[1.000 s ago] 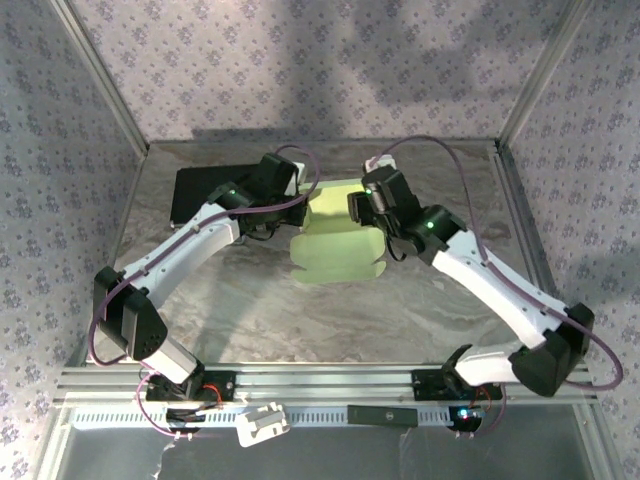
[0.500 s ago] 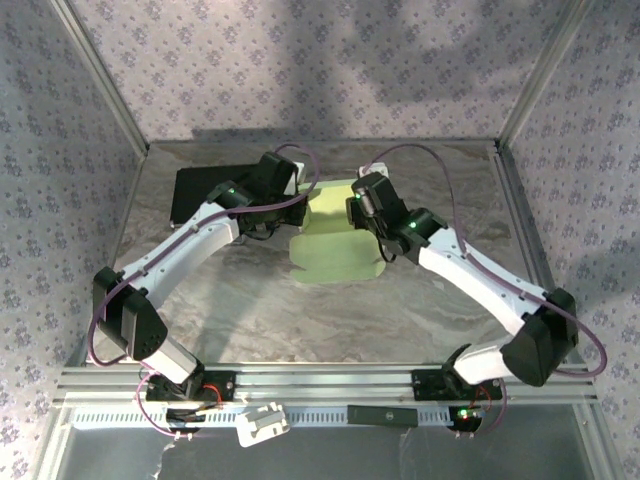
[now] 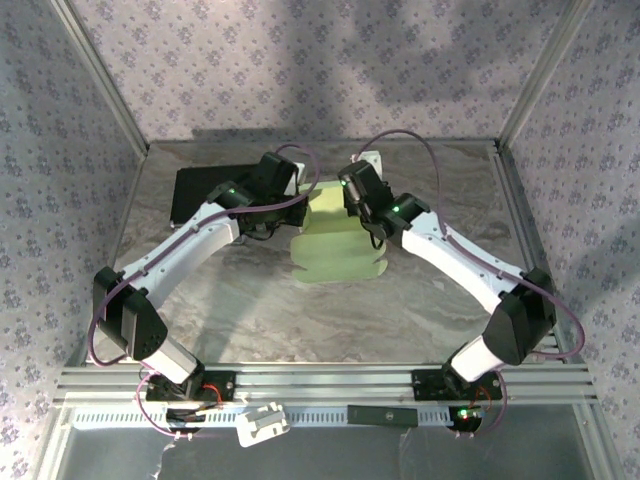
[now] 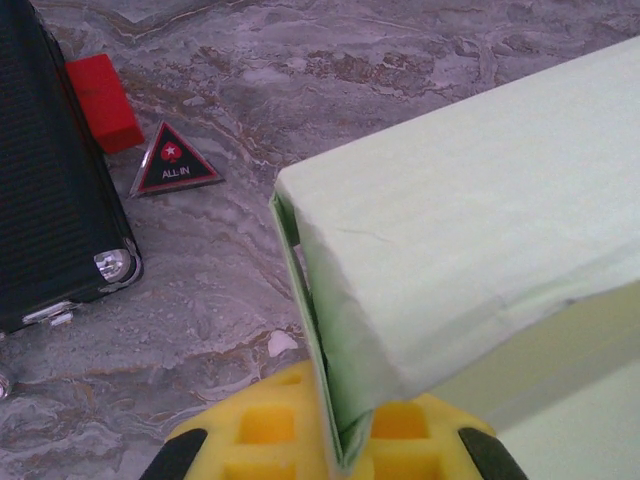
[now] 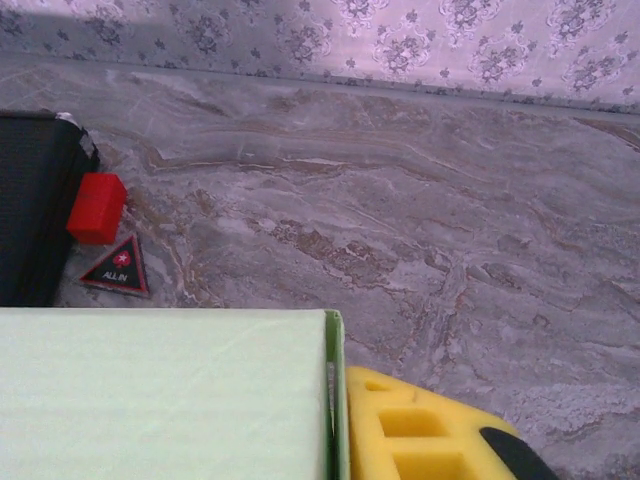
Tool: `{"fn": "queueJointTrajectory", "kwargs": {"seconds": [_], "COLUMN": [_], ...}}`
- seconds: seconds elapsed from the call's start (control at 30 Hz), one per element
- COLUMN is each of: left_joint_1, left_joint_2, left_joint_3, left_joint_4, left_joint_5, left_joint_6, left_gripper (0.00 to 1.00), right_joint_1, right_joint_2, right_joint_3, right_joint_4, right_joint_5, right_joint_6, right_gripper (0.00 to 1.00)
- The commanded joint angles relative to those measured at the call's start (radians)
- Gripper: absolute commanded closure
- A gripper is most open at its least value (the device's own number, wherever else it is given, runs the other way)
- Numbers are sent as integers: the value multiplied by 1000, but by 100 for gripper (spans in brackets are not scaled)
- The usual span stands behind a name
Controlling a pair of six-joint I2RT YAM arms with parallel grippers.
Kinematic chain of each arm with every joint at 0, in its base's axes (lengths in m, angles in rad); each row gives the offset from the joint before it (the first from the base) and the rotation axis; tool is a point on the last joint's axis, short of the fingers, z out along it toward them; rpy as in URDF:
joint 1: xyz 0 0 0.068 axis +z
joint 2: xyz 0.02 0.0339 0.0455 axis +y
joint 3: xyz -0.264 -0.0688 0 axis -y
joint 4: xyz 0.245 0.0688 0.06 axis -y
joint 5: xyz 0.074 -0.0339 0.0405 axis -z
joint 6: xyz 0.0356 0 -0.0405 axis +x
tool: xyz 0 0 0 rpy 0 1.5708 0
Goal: Fold the paper box
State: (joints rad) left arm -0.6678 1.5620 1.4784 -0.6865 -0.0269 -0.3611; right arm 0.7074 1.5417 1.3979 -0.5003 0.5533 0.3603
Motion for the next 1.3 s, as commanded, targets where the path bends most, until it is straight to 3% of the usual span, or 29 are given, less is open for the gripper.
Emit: {"fn": "queueJointTrajectory", "kwargs": {"seconds": [0.0, 0.23, 0.43, 0.6, 0.73, 0.83, 1.1, 1.27], "left_joint_1": [-2, -2, -4, -4, -4, -4, -3, -3], "left_joint_2": [1, 7, 6, 7, 4, 7, 12, 11], "left_joint_3": [34, 40, 45, 52, 47, 45, 56, 61], "left_joint_4": [-17, -24, -25, -31, -33, -29, -38, -44], "left_joint_5": [12, 13, 9, 9, 2, 4, 0, 1], "left_joint_6": [-7, -10, -12, -12, -12, -18, -18, -17], "left_gripper": [100, 100, 100, 100, 100, 100, 100, 100], "right_joint_1": [5, 57, 106, 106, 96, 92, 69, 55], "right_joint_2": [28, 98, 152, 122, 50, 39, -46, -83], "right_joint_3": [42, 157, 242, 208, 178, 214, 180, 86], "right_joint_4": [-64, -232, -378, -297, -198, -239, -233, -190], "right_joint_5": [88, 270, 416, 310, 104, 46, -25, -18], "right_joint_6": [28, 84, 150, 93, -1, 9, 67, 89], "right_gripper": [86, 100, 100, 100, 59, 46, 41, 51]}}
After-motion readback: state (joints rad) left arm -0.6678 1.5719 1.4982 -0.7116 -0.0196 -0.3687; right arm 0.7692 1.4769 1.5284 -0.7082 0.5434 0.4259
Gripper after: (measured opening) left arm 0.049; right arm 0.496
